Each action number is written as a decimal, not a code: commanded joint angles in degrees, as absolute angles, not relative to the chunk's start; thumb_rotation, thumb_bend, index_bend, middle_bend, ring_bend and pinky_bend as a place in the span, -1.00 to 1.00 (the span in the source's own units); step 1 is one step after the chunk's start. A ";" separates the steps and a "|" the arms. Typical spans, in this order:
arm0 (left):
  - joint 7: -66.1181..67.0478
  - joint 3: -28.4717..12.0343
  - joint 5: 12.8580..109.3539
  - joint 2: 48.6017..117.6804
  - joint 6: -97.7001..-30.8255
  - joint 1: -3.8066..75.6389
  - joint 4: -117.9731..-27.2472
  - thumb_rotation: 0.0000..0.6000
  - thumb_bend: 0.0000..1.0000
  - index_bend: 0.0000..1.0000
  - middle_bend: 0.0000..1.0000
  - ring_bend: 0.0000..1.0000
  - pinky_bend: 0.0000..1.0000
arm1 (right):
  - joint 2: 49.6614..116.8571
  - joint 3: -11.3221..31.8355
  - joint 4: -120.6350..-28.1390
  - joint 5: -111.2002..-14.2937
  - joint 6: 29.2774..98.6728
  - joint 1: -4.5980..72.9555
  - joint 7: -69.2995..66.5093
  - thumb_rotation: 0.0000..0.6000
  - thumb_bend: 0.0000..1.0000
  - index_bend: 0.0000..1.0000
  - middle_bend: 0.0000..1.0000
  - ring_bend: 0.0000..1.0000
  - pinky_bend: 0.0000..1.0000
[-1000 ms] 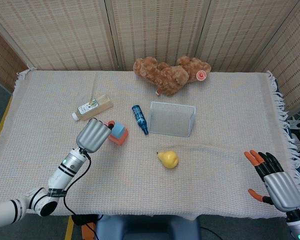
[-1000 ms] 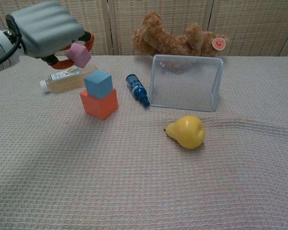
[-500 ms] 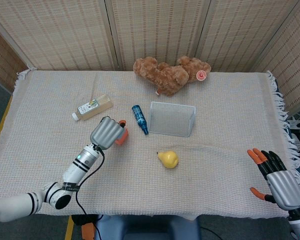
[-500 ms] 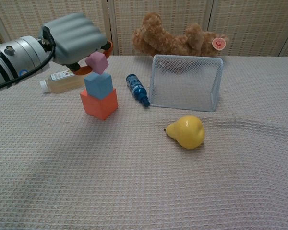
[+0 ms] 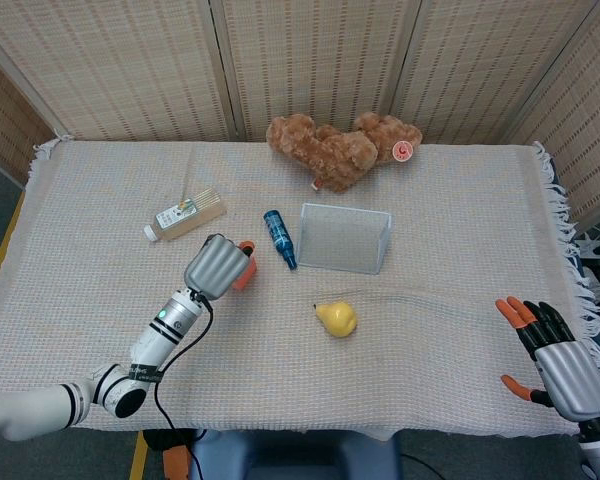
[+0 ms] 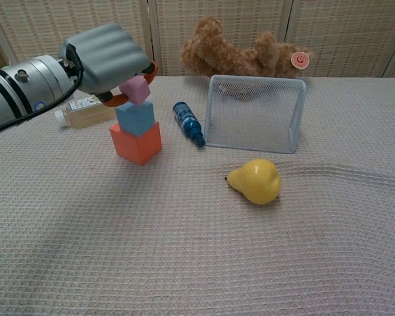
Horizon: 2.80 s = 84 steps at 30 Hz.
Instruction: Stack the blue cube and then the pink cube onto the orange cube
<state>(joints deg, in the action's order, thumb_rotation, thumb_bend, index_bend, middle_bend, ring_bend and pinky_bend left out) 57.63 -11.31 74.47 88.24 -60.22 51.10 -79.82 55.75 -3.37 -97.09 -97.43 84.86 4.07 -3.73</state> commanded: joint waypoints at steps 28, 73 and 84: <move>57.64 -9.54 72.36 88.37 -60.47 52.00 -78.40 1.00 -0.35 -0.21 1.00 1.00 1.00 | 55.70 -3.23 -97.15 -97.49 85.28 3.83 -3.54 1.00 -0.84 -1.00 -1.00 -1.00 -1.00; -8.66 12.54 91.47 68.11 -94.52 15.29 -91.73 1.00 -0.34 -0.54 -0.68 -0.73 -0.28 | 56.27 -4.35 -98.11 -98.72 85.10 3.01 -0.26 1.00 -0.84 -1.00 -1.00 -1.00 -1.00; -11.37 10.06 93.42 66.84 -97.57 10.97 -86.86 1.00 -0.29 -0.63 -0.76 -0.82 -0.28 | 56.61 -5.21 -98.84 -100.57 86.90 1.77 1.61 1.00 -0.84 -1.00 -1.00 -1.00 -1.00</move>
